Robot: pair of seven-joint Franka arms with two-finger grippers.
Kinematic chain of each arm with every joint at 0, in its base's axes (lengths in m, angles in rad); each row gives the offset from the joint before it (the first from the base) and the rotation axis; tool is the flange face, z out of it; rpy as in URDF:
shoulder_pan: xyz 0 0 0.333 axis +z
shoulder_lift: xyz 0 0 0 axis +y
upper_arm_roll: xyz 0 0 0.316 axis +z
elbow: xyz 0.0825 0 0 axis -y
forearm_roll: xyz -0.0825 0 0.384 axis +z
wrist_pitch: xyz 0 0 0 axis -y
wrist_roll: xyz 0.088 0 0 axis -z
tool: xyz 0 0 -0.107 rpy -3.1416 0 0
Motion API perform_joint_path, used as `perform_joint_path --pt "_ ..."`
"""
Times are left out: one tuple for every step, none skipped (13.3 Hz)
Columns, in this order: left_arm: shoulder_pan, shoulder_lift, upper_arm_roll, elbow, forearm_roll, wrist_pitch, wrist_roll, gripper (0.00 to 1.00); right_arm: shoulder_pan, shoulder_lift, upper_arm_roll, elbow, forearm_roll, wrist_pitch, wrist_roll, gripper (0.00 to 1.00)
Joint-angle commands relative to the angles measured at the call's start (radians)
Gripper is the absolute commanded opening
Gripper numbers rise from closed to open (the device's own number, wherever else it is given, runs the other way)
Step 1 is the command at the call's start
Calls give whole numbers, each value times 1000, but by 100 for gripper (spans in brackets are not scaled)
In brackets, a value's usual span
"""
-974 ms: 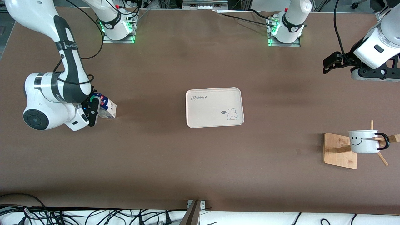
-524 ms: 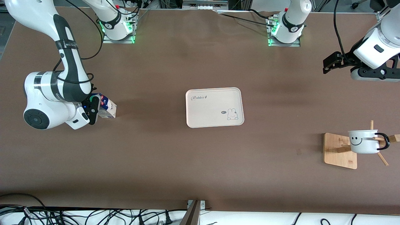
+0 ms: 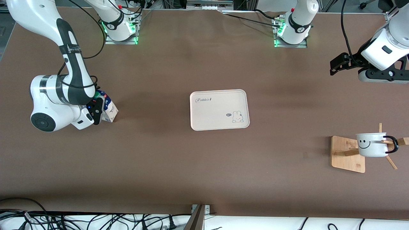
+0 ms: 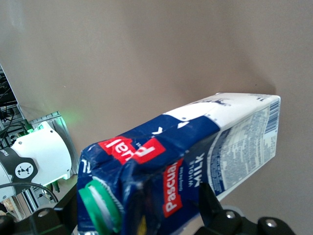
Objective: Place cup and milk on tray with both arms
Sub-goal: 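Lower the right gripper and close it on the milk carton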
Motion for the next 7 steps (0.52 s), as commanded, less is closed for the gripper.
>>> perform_joint_path --pt "-9 3 0 18 19 -18 -2 100 -11 -17 1 -22 20 22 -24 100" --pt "-9 3 0 18 19 -18 -2 100 -15 -17 2 -19 20 27 -36 92" --pt "-9 2 0 18 20 -18 -2 100 -19 -17 4 -15 33 29 -102 44" --pt "-9 2 0 18 19 -18 -2 100 -37 -17 1 -4 97 22 -174 2" --pt "-9 3 0 18 19 -18 -2 100 -45 -11 -1 14 122 12 -190 0" --pt "-7 2 2 18 19 -18 -1 100 -46 -11 -1 36 123 10 -188 0" --pt "-7 2 2 18 19 -18 -1 100 -51 -13 -1 56 123 9 -193 0"
